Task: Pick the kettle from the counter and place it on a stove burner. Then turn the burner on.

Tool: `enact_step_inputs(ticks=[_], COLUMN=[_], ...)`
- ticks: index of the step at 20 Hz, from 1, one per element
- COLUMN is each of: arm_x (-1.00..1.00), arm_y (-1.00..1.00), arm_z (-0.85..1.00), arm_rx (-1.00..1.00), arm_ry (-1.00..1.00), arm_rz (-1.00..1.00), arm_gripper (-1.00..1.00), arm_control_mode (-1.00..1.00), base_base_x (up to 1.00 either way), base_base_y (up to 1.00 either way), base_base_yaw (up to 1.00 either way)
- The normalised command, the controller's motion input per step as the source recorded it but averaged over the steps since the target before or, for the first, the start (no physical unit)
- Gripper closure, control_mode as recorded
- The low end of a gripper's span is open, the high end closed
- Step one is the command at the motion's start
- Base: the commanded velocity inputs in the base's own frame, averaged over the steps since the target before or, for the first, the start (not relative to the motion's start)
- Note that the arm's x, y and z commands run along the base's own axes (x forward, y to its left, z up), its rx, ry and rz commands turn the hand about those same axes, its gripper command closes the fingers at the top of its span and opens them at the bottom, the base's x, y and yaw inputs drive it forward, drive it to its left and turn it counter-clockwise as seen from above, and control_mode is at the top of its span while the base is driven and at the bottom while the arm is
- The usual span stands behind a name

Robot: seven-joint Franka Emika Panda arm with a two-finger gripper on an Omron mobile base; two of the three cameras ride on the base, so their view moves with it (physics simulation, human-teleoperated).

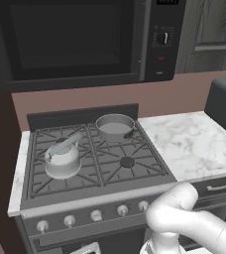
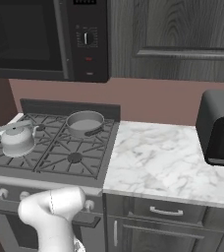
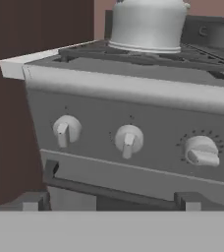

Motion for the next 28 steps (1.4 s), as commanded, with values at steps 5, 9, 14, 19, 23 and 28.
enact_step_inputs(ticks=[5,9,14,19,23,28], arm_x=[0.00,-0.04,0.00,0.00,0.00,0.11], arm_y=[0.17,0.02,0.00,0.33,0.60,0.44], arm_z=[-0.07,0.00,0.00,0.01,0.00,0.00], arm_rx=[0.22,0.21,0.00,0.07,0.10,0.05], arm_ry=[-0.51,-0.33,-0.04,-0.20,-0.22,-0.17], arm_rz=[0.00,0.00,0.00,-0.05,-0.13,-0.12], arm_gripper=[-1.00,-1.00,-1.00,-1.00,-1.00,-1.00], arm_control_mode=[-1.00,-1.00,-1.00,-1.00,-1.00,-1.00], base_base_x=[0.00,0.00,0.00,0.00,0.00,0.00], base_base_y=[0.00,0.00,0.00,0.00,0.00,0.00], base_base_yaw=[0.00,0.00,0.00,0.00,0.00,0.00])
